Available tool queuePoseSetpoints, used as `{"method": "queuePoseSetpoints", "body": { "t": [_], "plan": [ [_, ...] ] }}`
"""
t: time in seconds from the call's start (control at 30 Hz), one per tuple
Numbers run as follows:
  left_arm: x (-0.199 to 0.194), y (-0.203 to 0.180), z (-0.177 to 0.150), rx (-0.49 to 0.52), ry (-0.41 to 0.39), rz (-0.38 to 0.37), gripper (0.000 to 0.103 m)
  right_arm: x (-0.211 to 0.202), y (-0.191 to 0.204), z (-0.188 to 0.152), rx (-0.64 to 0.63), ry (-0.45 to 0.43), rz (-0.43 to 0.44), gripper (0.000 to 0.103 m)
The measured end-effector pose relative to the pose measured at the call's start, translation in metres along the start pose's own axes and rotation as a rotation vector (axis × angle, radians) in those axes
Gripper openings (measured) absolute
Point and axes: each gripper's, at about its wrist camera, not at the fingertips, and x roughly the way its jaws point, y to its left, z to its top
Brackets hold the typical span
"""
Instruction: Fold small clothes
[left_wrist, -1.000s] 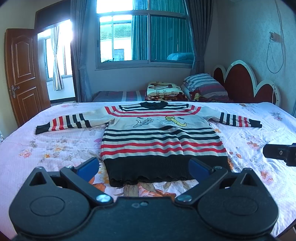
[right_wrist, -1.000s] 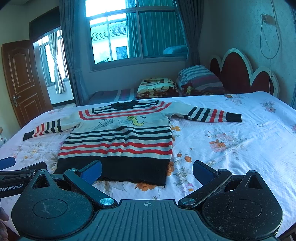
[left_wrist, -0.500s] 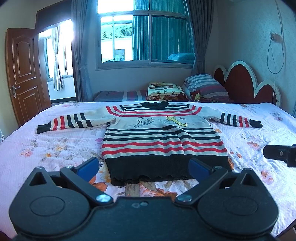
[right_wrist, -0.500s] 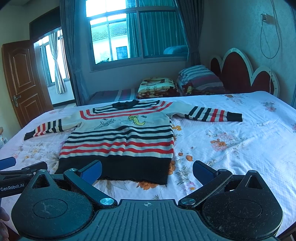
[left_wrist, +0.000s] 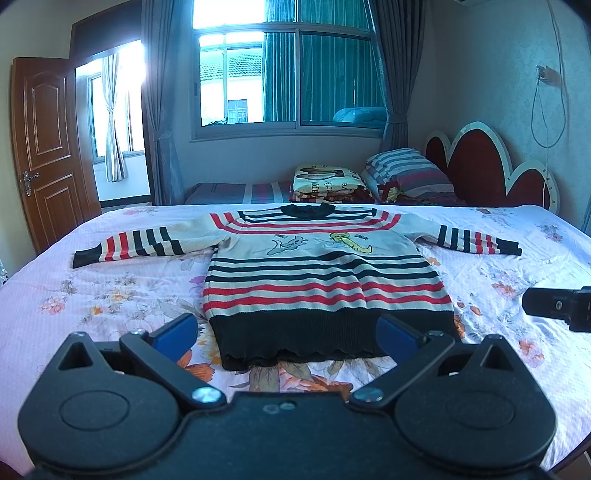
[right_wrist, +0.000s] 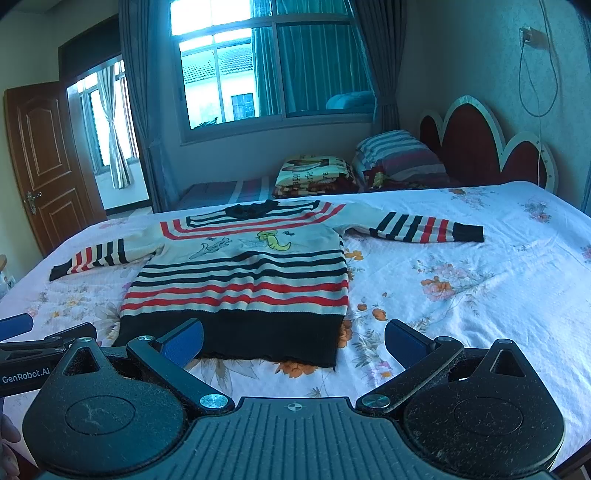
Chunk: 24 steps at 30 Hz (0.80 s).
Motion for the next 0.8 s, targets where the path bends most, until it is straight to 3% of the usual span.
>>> {"method": "queuePoseSetpoints", "body": {
  "t": [0.27, 0.4, 0.5, 0.6, 0.8],
  "plan": [
    [0.0, -0.001, 0.0, 0.003, 0.013, -0.004, 0.102, 0.0, 0.0, 0.0, 0.002, 0.0, -0.003, 0.103],
    [0.001, 0.003, 0.002, -0.051, 0.014, -0.015, 0.102, -0.001, -0.001, 0.0, 0.013, -0.005, -0.034, 0.103],
    [0.005, 0.006, 0.006, -0.103, 0.004, -0.052, 0.102, 0.0, -0.007, 0.002, 0.026, -0.006, -0.049, 0.103],
    [0.012, 0.0, 0.011, -0.083, -0.001, -0.053, 0.102, 0.004, -0.016, 0.006, 0.033, -0.009, -0.077, 0.103],
    [0.029, -0.007, 0.021, -0.09, -0.006, -0.123, 0.102, 0.017, -0.035, 0.019, 0.047, -0.019, -0.13, 0.103]
  ]
}}
